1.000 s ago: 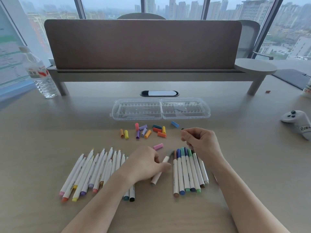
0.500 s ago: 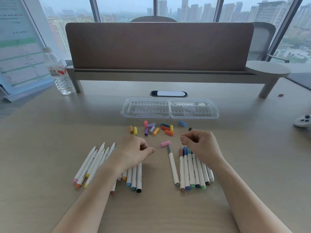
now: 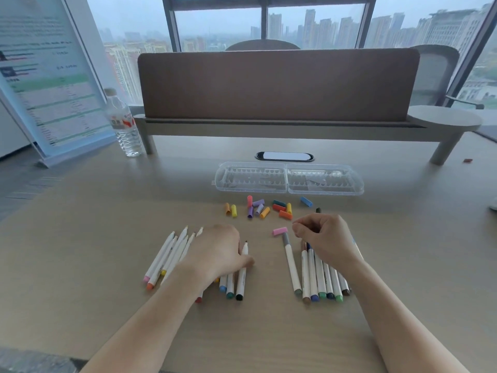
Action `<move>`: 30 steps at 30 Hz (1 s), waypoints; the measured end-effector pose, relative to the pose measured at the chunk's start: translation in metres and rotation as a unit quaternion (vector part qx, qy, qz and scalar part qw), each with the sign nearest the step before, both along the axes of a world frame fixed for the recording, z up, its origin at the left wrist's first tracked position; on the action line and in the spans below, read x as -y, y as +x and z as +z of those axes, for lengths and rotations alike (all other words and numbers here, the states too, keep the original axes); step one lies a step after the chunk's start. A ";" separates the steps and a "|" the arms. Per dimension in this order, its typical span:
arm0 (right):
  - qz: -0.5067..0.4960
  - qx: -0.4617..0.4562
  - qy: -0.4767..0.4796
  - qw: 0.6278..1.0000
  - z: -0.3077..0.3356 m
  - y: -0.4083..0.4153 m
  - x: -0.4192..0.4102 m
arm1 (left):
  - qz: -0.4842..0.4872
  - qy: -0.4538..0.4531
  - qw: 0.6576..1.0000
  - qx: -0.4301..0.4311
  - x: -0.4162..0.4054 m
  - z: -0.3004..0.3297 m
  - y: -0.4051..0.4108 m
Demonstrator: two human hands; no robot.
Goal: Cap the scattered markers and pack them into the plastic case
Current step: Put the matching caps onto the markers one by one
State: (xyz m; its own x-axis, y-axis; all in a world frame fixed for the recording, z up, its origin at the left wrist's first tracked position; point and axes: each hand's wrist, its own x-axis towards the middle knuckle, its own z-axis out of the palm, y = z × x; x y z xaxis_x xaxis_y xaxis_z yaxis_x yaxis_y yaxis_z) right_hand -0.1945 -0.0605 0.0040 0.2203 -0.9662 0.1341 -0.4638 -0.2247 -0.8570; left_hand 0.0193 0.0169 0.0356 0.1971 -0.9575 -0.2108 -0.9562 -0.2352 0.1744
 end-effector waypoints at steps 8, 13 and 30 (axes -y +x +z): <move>-0.020 0.005 -0.010 1.000 0.003 -0.005 0.004 | -0.011 0.003 1.000 -0.023 0.009 0.007 -0.007; -0.075 -0.003 -0.036 0.996 0.010 -0.011 0.016 | 0.003 -0.061 0.984 -0.170 0.026 0.005 0.001; -0.137 -0.282 0.005 0.950 0.007 -0.008 0.081 | 0.035 -0.087 0.826 -0.557 0.043 -0.012 -0.014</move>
State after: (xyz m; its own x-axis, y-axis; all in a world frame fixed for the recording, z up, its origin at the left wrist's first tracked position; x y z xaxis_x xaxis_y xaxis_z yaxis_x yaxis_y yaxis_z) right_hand -0.2029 -0.1413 0.0106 -0.0048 -0.9981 0.0606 -0.8898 -0.0234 -0.4558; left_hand 0.0052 -0.0265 0.0233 0.0302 -0.9867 -0.1597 -0.1660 -0.1625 0.9727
